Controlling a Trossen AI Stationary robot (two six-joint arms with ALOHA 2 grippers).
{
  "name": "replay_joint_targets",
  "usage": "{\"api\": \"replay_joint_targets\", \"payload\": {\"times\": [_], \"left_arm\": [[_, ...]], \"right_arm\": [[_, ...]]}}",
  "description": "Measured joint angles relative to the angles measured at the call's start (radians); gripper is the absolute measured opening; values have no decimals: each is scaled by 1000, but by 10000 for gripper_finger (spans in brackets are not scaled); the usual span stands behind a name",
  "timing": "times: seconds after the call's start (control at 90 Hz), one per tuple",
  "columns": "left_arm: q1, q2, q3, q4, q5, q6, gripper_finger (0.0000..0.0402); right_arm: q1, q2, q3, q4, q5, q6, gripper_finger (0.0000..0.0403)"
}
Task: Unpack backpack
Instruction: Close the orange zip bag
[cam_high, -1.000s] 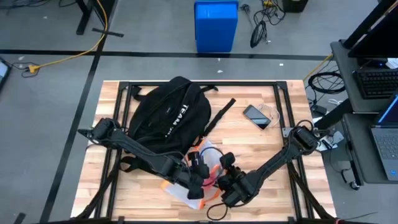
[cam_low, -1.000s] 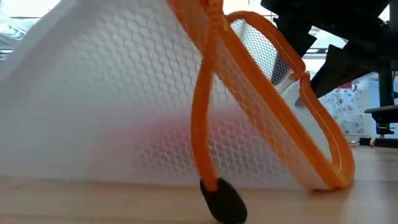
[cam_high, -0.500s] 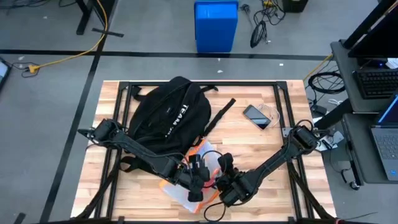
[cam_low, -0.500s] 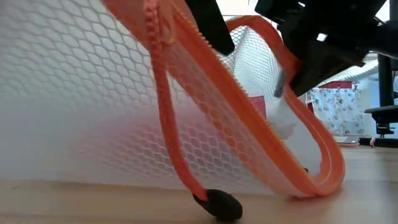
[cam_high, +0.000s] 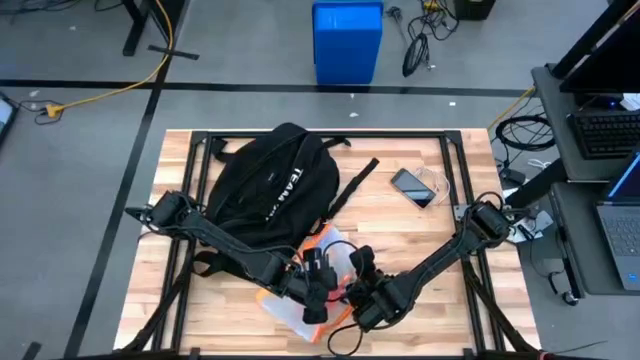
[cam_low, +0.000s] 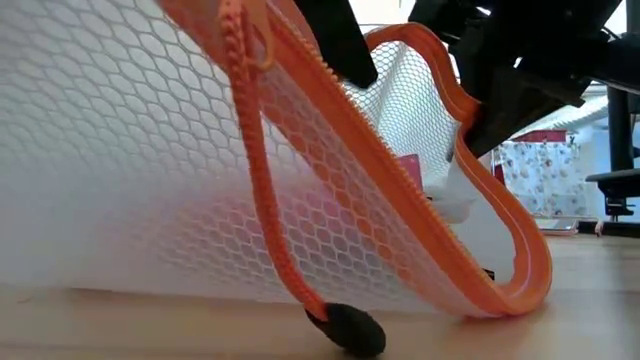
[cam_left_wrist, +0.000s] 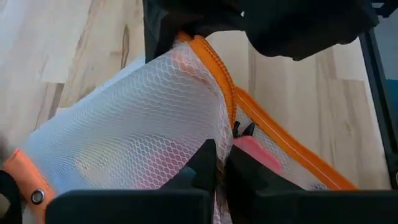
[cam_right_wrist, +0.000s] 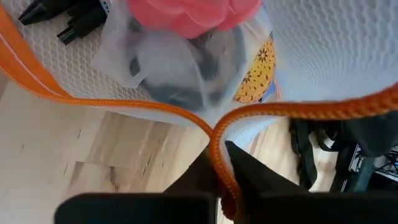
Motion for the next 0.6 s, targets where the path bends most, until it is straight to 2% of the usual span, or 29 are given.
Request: {"api": "replay_joint_targets", "payload": {"times": [0.211, 0.6], "left_arm": [[-10, -4, 0, 36, -114, 34, 90], [-9, -10, 0, 80, -126, 1, 197]], "right_arm": [[0, 0, 0, -2, 0, 4, 0], [0, 0, 0, -49, -23, 45, 0]]}}
